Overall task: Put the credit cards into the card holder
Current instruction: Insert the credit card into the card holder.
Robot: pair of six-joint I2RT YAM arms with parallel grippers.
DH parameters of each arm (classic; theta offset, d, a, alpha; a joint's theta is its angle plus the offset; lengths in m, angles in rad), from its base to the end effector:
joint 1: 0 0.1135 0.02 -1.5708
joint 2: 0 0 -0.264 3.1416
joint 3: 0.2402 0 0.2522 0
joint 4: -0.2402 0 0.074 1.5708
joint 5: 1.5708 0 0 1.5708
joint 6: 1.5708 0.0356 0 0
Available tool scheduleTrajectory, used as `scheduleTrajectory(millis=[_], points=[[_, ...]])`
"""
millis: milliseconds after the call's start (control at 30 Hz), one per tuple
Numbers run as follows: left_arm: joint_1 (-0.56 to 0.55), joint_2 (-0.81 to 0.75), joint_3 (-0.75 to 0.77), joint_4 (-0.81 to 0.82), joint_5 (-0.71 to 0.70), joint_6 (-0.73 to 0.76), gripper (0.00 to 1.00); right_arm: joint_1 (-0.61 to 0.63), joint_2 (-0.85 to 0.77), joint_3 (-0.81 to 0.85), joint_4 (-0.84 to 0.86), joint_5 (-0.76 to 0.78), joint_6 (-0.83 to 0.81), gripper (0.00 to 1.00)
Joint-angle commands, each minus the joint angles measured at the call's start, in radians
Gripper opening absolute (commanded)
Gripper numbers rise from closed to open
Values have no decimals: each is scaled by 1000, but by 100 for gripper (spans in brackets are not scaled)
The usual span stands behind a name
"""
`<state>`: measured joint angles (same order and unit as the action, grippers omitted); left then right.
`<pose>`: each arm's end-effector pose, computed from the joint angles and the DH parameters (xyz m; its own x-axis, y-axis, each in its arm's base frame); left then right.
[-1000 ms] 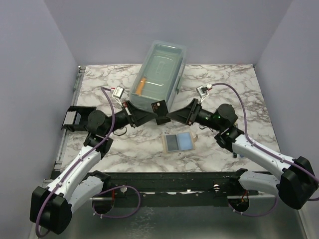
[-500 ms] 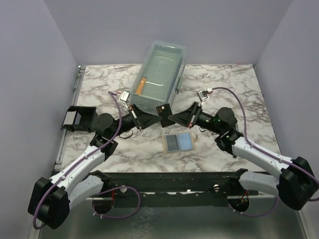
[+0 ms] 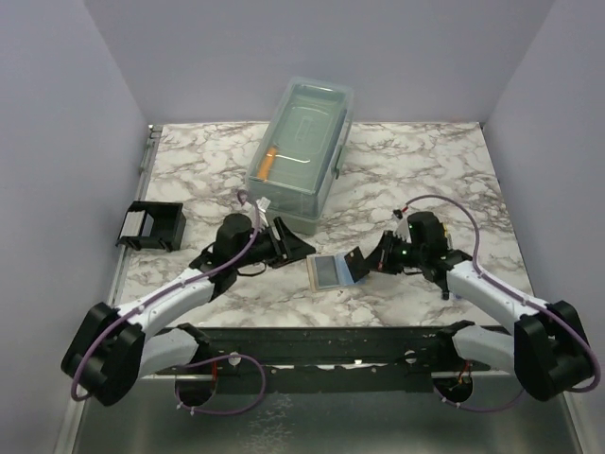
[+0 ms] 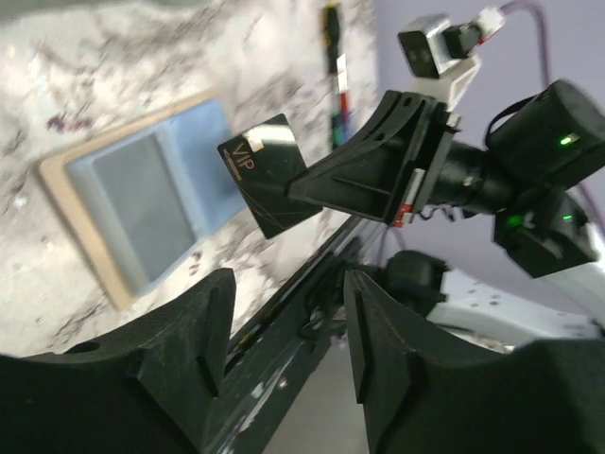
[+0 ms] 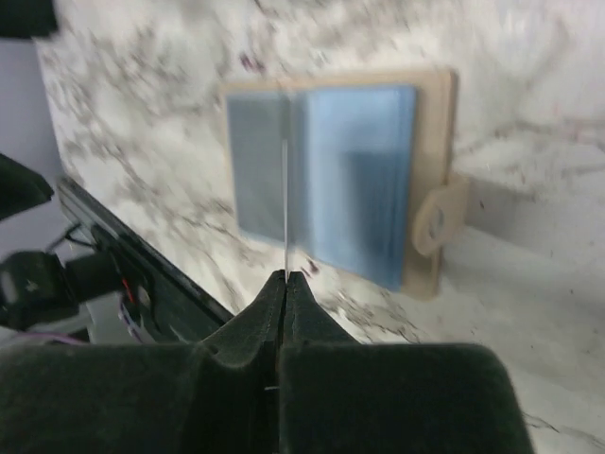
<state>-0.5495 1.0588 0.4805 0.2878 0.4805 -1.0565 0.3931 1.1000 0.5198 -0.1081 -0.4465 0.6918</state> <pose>0.1873 -0.1340 0.2298 -0.8522 -0.3834 -0.3560 0.2009 0.3885 -0.8993 0.1973 0.0985 0.1973 -0.8688 0.2626 -0.4198 -0.1290 0.6985 0.7039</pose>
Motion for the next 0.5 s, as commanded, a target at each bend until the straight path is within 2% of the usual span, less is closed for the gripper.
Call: scheduleTrajectory(millis=[0,133,267,333,467], points=[[-85,140,43,-58,-59,86,52,-26,63,-80,54,-211,-118,0],[-131,250,98,-59,-81,128,45,-33,106,-127,180,-262,-106,0],[-144,330,125,-60,-119,154,39,-36,154,-136,215,-276,-117,0],[-154,356,130,-61,-147,157,39,-37,162,-140,234,-285,-120,0],[-173,408,135,-80,-198,138,45,-39,164,-124,206,-260,-138,0]])
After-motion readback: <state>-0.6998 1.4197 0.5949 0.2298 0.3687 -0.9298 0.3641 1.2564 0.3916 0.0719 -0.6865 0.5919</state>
